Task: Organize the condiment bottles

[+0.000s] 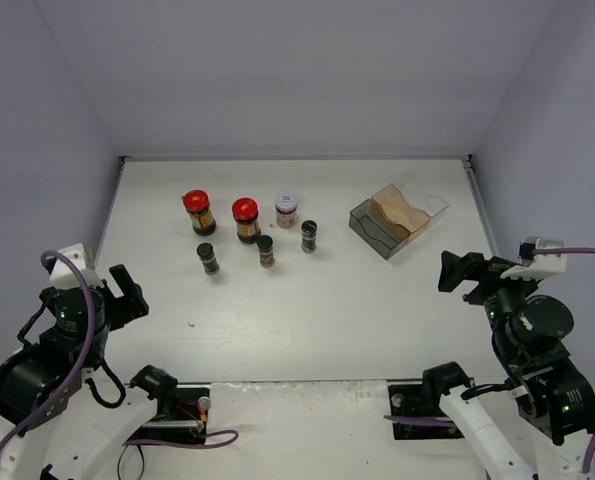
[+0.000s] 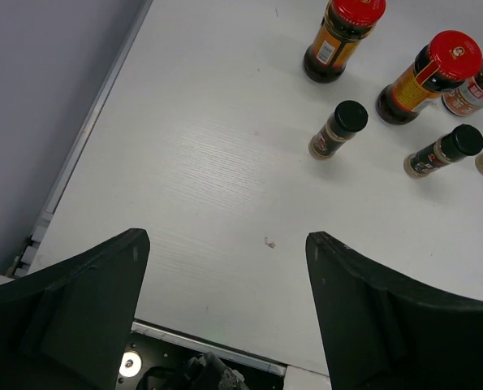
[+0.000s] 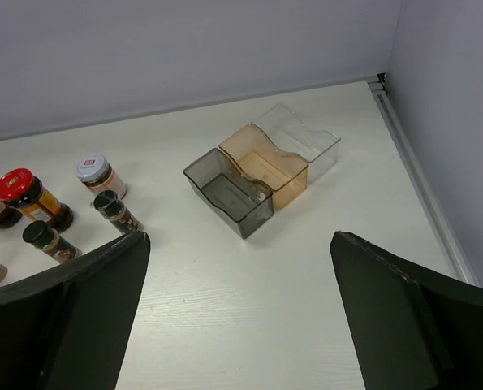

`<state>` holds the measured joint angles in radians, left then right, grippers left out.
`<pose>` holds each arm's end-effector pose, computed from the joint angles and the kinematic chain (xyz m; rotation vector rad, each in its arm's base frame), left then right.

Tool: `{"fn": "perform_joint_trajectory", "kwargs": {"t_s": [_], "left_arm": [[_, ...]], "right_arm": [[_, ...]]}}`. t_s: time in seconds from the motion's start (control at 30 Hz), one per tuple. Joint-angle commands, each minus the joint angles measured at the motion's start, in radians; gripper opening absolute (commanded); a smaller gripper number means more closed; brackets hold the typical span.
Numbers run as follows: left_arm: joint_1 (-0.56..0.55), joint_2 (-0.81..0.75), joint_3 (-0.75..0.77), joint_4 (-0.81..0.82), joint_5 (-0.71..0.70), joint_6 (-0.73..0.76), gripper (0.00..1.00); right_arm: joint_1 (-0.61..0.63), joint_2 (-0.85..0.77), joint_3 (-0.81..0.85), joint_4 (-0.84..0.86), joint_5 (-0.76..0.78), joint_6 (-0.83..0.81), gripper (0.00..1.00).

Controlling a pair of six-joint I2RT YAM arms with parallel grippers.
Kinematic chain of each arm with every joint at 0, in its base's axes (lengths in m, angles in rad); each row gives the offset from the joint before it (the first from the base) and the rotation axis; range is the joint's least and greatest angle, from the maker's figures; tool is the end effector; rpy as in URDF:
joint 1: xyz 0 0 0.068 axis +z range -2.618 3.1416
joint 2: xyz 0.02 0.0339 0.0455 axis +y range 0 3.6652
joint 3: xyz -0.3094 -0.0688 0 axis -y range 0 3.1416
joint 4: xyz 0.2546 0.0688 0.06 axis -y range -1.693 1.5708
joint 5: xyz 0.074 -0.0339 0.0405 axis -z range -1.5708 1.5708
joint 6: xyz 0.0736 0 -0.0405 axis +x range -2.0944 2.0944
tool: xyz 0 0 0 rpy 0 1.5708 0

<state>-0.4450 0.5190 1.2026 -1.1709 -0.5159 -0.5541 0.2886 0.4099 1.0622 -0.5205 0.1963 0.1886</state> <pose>0.0452 0.0187 0.4097 -0.4192 1.9474 -0.1115 0.0492 -0.0004 0.4582 0.0895 1.4435 0.2502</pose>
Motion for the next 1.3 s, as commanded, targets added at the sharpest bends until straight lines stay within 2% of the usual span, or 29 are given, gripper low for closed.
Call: {"fn": "perform_joint_trajectory", "kwargs": {"t_s": [0.0, 0.17, 0.33, 0.47, 0.63, 0.67, 0.77, 0.83, 0.93, 0.97, 1.07, 1.27], "left_arm": [[-0.004, 0.013, -0.003, 0.034, 0.005, -0.014, 0.78], [-0.004, 0.022, -0.009, 0.054, 0.01, -0.013, 0.78], [-0.004, 0.038, -0.025, 0.105, 0.033, 0.005, 0.78], [-0.004, 0.065, -0.029, 0.142, 0.079, 0.078, 0.79], [-0.004, 0.131, -0.014, 0.149, 0.073, 0.094, 0.79], [-0.004, 0.157, -0.011, 0.151, 0.077, 0.098, 0.78], [-0.004, 0.21, -0.014, 0.166, 0.082, 0.127, 0.78], [-0.004, 0.248, -0.021, 0.172, 0.065, 0.135, 0.79], [-0.003, 0.282, -0.024, 0.178, 0.074, 0.141, 0.79], [-0.003, 0.285, -0.028, 0.188, 0.083, 0.14, 0.79], [-0.003, 0.276, -0.047, 0.22, 0.148, 0.135, 0.79], [-0.003, 0.26, -0.063, 0.223, 0.212, 0.105, 0.79]], "right_arm": [[0.006, 0.038, 0.012, 0.063, 0.035, -0.021, 1.0], [0.006, 0.092, 0.004, 0.079, -0.04, -0.084, 1.0], [0.006, 0.2, -0.002, 0.129, -0.054, -0.045, 1.0], [0.007, 0.377, 0.022, 0.194, -0.106, -0.022, 1.0], [0.011, 0.6, 0.068, 0.299, -0.22, 0.0, 1.0], [0.017, 0.633, 0.073, 0.339, -0.241, 0.0, 0.98], [0.09, 0.756, 0.096, 0.413, -0.207, -0.005, 0.8], [0.163, 0.851, 0.132, 0.445, -0.183, -0.02, 0.78], [0.213, 0.975, 0.171, 0.479, -0.187, -0.018, 0.82], [0.225, 1.001, 0.194, 0.487, -0.186, -0.015, 0.88], [0.267, 1.095, 0.232, 0.508, -0.184, -0.012, 0.96], [0.297, 1.248, 0.295, 0.508, -0.187, -0.011, 0.96]]}}
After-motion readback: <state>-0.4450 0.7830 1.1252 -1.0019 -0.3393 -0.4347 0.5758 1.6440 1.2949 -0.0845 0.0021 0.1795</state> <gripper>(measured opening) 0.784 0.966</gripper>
